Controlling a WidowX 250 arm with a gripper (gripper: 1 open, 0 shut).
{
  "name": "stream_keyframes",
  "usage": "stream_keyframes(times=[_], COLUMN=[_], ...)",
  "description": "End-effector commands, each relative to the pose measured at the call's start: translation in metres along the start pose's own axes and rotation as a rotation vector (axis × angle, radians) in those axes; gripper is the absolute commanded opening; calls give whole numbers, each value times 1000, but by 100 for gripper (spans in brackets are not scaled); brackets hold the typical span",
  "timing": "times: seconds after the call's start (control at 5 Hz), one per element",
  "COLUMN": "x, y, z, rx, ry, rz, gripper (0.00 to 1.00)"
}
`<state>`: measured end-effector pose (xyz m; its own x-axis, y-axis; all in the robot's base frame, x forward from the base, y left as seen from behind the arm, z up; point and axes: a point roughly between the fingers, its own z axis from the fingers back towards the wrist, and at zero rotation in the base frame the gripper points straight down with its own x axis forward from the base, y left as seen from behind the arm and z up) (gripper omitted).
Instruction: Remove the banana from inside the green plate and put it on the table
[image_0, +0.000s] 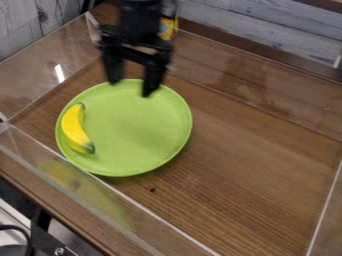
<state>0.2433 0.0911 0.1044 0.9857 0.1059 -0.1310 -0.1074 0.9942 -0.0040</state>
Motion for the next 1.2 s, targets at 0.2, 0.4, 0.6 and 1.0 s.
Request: stream_keyframes(times=[0.2, 0.4, 0.6, 1.0], x=[-1, 2, 6, 13], y=[54, 58, 63, 69], z=[5, -3, -11, -25], rx=[11, 11, 6, -1], ry=[-62, -50, -45, -31], rz=[88, 107, 131, 171], gripper=[100, 100, 100, 100])
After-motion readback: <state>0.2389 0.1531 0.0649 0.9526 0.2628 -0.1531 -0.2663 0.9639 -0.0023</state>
